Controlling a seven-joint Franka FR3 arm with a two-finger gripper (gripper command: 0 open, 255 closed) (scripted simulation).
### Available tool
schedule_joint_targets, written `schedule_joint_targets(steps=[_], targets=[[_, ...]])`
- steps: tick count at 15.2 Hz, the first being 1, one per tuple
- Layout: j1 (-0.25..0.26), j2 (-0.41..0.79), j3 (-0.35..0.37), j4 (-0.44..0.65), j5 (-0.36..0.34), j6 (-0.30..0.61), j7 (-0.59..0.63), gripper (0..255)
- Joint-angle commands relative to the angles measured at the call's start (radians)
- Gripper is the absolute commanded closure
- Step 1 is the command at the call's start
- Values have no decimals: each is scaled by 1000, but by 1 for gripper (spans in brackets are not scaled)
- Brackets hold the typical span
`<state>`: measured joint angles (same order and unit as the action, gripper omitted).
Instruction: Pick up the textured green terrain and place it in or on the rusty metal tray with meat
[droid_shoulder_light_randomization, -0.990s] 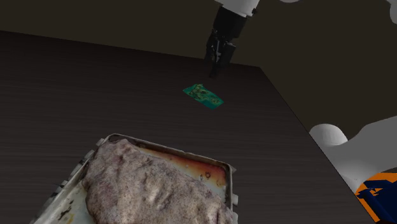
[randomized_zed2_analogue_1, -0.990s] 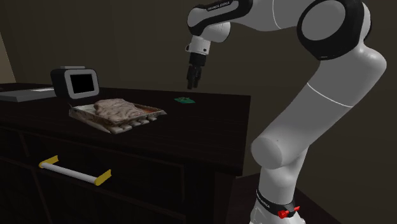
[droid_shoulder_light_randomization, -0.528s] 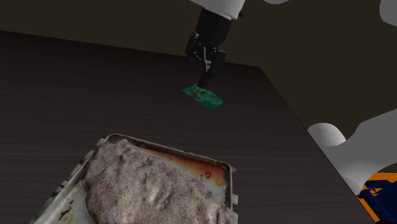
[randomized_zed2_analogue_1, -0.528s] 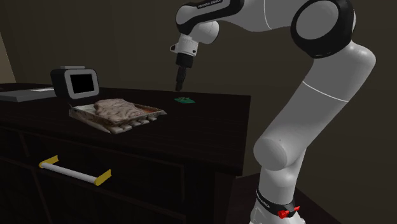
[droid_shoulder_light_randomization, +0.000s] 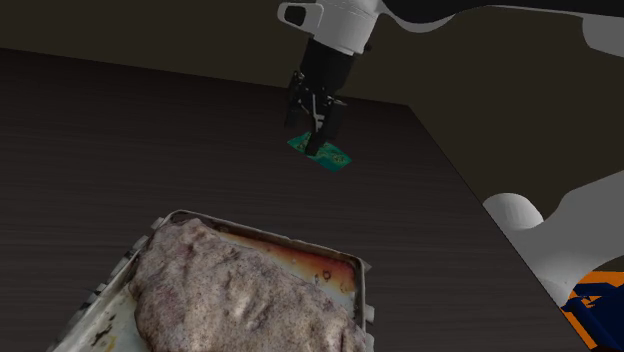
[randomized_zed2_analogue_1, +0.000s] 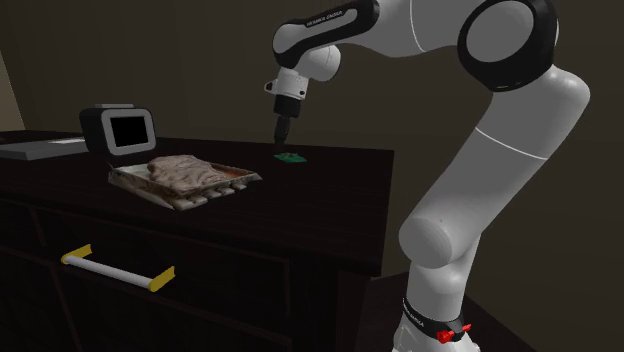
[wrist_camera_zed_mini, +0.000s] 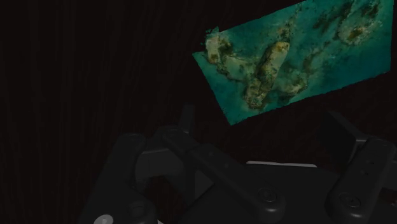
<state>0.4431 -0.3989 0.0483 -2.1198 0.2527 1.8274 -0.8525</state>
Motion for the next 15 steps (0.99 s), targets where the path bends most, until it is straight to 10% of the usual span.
schedule_joint_targets(steps=[1,5,6,15], targets=[[0,1,0,-2,0,3,0,0],[0,1,0,-2,0,3,0,0],[0,1,0,-2,0,3,0,255],[0,1,0,-2,0,3,-1,255]])
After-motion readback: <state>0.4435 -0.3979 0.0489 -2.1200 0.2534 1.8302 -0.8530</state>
